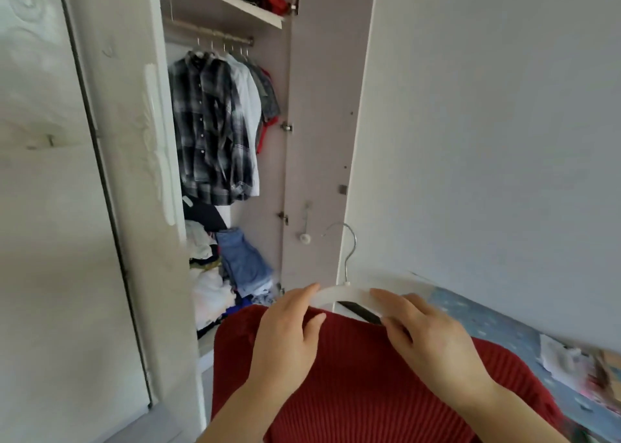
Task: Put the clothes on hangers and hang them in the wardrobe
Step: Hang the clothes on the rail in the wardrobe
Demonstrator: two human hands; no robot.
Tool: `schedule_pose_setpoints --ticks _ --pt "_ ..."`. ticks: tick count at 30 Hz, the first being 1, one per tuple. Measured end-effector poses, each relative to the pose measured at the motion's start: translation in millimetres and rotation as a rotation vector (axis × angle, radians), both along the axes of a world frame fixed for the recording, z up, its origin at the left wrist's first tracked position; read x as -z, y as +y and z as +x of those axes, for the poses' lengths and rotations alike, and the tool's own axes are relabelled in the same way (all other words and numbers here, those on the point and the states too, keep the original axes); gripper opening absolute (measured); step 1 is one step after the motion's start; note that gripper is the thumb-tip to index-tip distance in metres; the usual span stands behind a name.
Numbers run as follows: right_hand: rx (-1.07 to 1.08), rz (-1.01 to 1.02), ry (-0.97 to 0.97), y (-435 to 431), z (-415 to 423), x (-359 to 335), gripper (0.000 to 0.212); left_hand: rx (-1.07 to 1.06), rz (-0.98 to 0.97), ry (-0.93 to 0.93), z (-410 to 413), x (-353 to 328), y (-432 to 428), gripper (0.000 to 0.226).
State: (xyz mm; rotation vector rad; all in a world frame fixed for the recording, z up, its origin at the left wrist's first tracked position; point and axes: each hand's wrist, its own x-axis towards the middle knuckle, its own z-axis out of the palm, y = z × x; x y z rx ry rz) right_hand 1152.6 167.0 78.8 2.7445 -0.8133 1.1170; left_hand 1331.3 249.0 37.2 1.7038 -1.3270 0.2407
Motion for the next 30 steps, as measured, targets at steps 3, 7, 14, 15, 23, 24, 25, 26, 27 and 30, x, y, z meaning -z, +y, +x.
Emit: schedule_pose_setpoints --ticks 3,7,14,15,23,24,25,26,27,30 --pt "-0.01 -0.013 0.027 -43 51 -11 0.047 -0.031 0.02 0.016 47 -4 -39 0.045" --pt "-0.001 -0.007 0.064 -96 110 -29 0.042 -0.057 0.035 0.001 106 -18 -89 0.047" --pt "-0.062 0.01 0.116 -194 209 -38 0.038 -0.171 0.061 -0.048 196 -29 -171 0.045" --pt "-0.073 -0.004 0.116 -211 225 -38 0.037 -0.205 0.061 -0.065 211 -30 -184 0.043" --pt "-0.215 -0.027 0.178 -343 348 -50 0.043 -0.418 0.08 -0.053 311 -52 -275 0.045" --pt "-0.227 -0.041 0.201 -358 366 -55 0.043 -0.443 0.079 -0.051 325 -57 -285 0.044" --pt "-0.24 -0.055 0.214 -371 382 -60 0.043 -0.467 0.075 -0.047 338 -61 -293 0.044" --pt "-0.259 -0.058 0.217 -383 400 -65 0.042 -0.492 0.069 -0.036 352 -65 -301 0.044" --pt "-0.284 -0.049 0.216 -393 417 -69 0.042 -0.52 0.068 -0.024 366 -69 -307 0.044" --pt "-0.336 -0.045 0.22 -417 466 -74 0.041 -0.59 0.092 -0.016 410 -77 -324 0.045"
